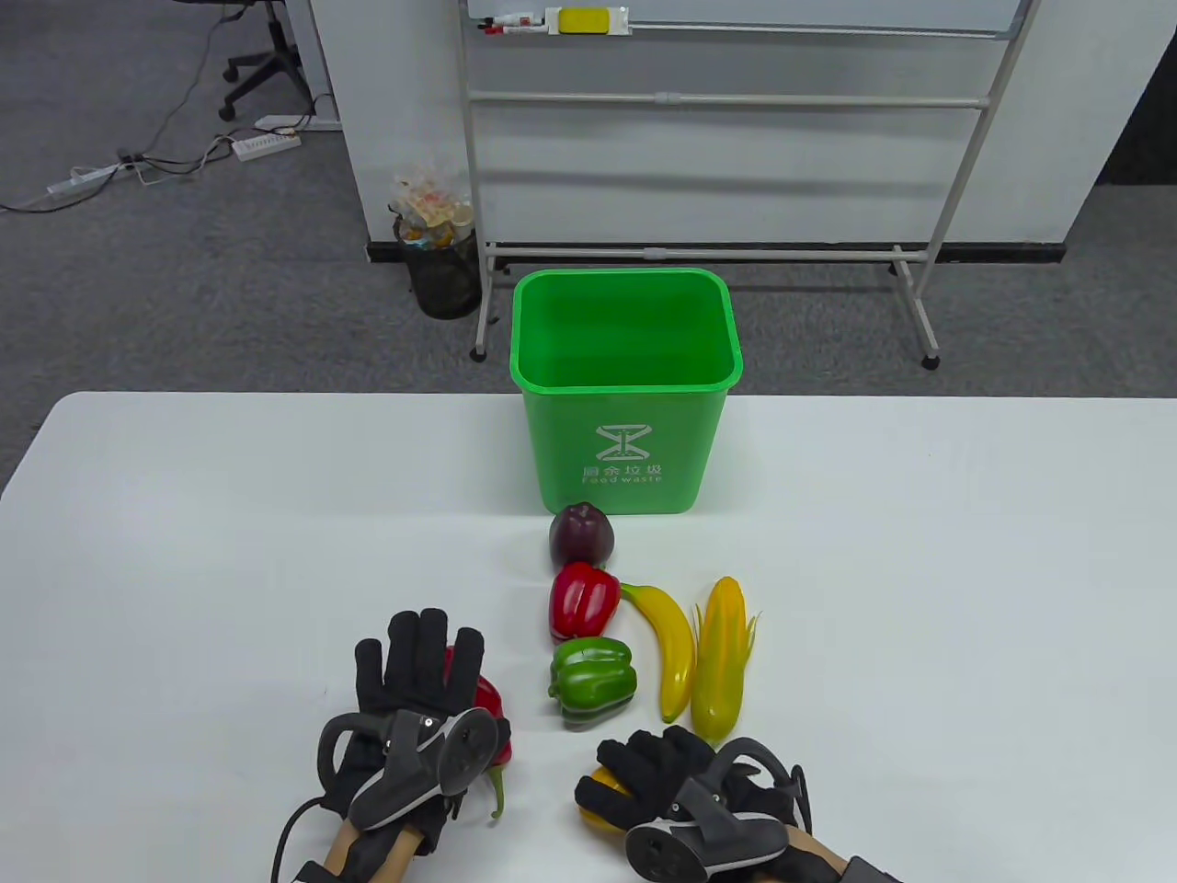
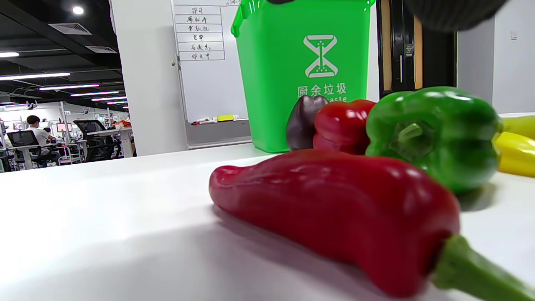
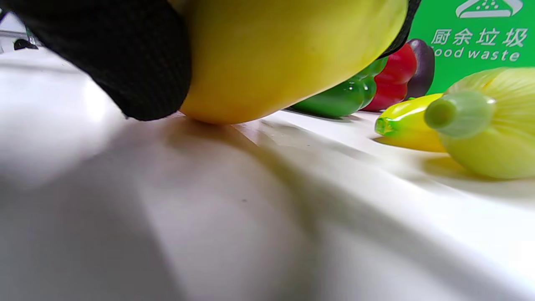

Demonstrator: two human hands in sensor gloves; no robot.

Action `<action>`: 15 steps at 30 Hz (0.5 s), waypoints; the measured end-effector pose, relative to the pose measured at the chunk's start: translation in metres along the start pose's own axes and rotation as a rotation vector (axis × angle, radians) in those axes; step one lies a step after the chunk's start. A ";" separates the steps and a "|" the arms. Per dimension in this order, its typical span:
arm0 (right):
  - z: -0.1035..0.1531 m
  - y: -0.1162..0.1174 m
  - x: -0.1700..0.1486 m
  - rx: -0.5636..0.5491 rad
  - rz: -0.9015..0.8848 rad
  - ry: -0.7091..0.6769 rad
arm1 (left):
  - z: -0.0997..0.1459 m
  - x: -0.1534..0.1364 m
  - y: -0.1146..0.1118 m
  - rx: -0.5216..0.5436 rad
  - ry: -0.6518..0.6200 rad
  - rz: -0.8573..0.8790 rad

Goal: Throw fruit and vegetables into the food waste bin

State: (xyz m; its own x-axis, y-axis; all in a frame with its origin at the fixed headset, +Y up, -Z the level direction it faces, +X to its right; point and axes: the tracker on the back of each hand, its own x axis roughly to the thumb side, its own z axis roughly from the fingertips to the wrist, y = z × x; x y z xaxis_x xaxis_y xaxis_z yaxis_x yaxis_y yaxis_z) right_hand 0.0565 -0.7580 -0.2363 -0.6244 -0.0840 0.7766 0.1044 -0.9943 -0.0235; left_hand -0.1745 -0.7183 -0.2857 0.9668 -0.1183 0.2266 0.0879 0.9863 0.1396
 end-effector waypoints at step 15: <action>0.012 -0.020 -0.017 0.046 -0.823 -0.083 | -0.002 0.002 -0.002 -0.027 -0.006 0.018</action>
State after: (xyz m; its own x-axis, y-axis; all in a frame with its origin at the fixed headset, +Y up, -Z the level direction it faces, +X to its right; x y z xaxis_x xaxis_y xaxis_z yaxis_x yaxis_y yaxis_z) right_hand 0.0749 -0.7356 -0.2416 -0.4561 0.6762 0.5786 -0.3282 -0.7321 0.5969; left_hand -0.1725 -0.7198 -0.2875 0.9667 -0.1014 0.2349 0.0775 0.9910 0.1090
